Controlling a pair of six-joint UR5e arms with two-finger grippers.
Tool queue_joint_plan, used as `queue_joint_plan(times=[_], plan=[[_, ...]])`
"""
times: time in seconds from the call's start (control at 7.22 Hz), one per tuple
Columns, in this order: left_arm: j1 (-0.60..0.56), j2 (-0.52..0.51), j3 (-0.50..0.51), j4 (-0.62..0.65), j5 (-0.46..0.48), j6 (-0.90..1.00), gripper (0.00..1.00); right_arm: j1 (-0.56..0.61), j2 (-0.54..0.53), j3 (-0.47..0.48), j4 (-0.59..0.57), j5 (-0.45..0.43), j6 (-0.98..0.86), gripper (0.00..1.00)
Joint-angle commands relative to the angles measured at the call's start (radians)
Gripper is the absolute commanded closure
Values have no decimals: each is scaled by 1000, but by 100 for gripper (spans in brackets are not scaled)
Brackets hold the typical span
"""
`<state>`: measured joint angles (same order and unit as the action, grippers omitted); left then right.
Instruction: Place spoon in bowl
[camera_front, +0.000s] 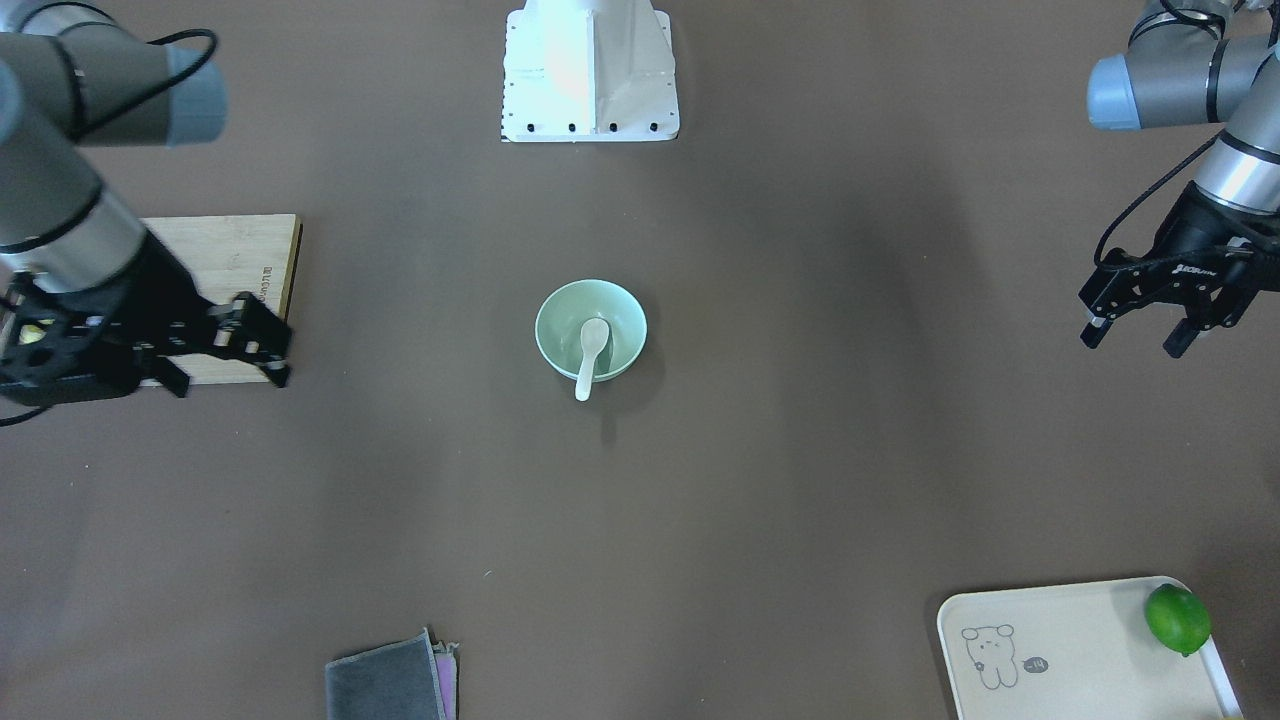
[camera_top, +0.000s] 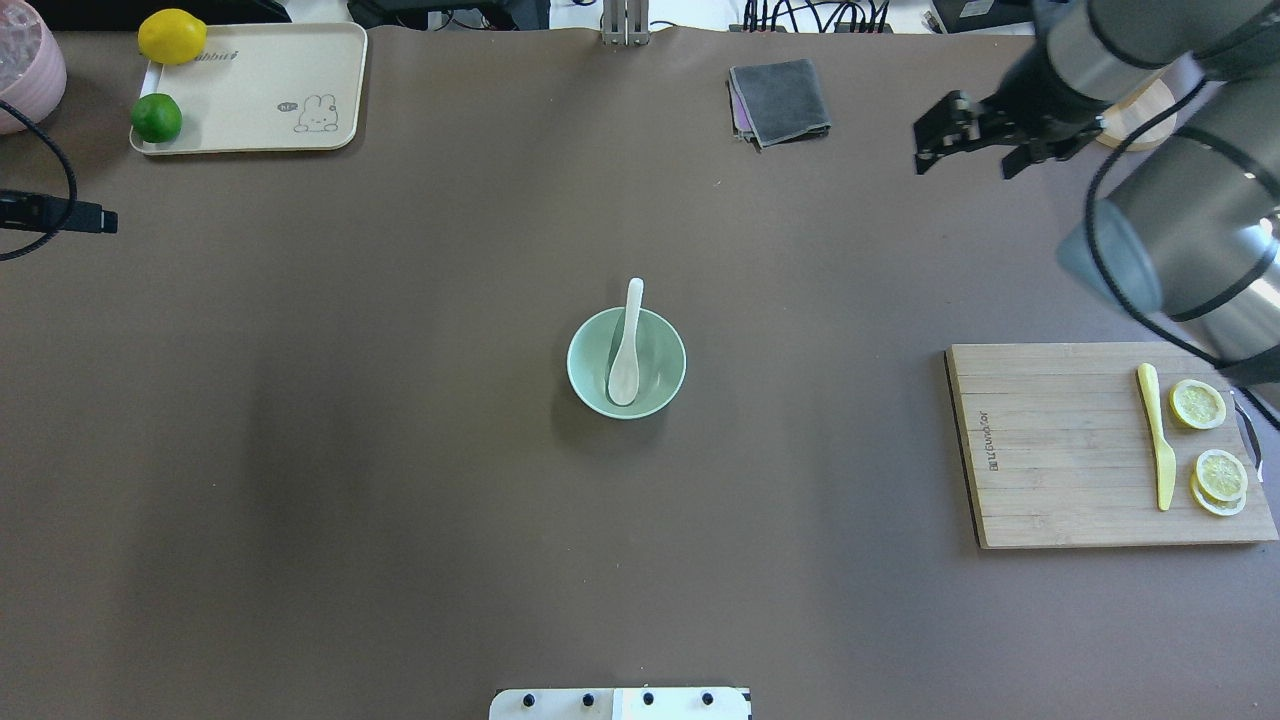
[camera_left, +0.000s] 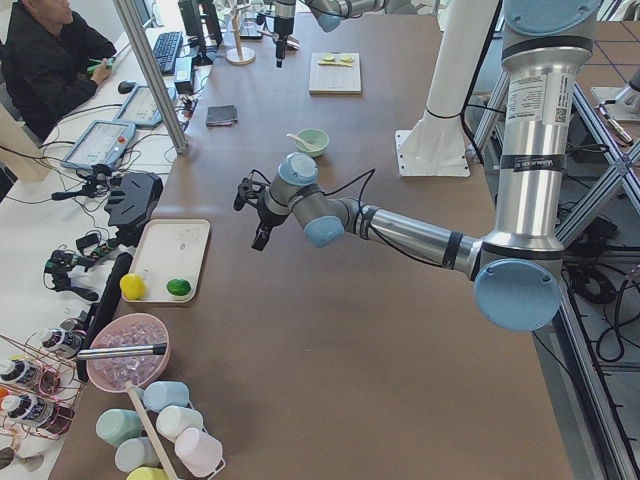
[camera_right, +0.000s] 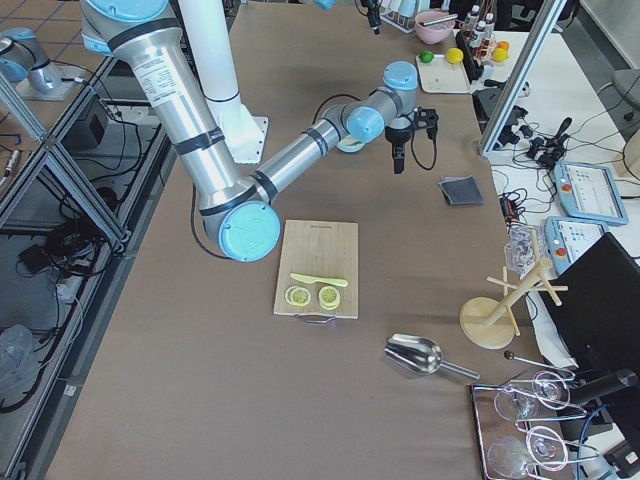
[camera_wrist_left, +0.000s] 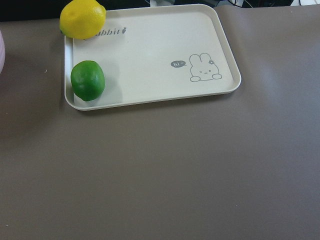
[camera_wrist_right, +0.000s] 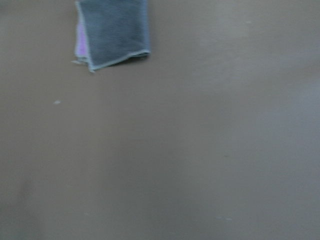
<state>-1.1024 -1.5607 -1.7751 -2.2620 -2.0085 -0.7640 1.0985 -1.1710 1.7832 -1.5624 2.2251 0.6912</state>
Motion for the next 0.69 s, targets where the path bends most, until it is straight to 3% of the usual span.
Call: queue_joint_plan(times=[0.0,0.14,0.28,0.55], plan=[[-8,56,9,9,-10,5,2,206,-186,-13,-91,48,-470,0],[-63,57,26,15,-68,23,2,281,-234,-62,-93,91,-610,0],[-156,86,28,42,-185,123,2,334,-304,-98,-85,117,-733,0],[-392,100,28,280,-310,488,2,394,-387,-154,-78,116,-811,0]])
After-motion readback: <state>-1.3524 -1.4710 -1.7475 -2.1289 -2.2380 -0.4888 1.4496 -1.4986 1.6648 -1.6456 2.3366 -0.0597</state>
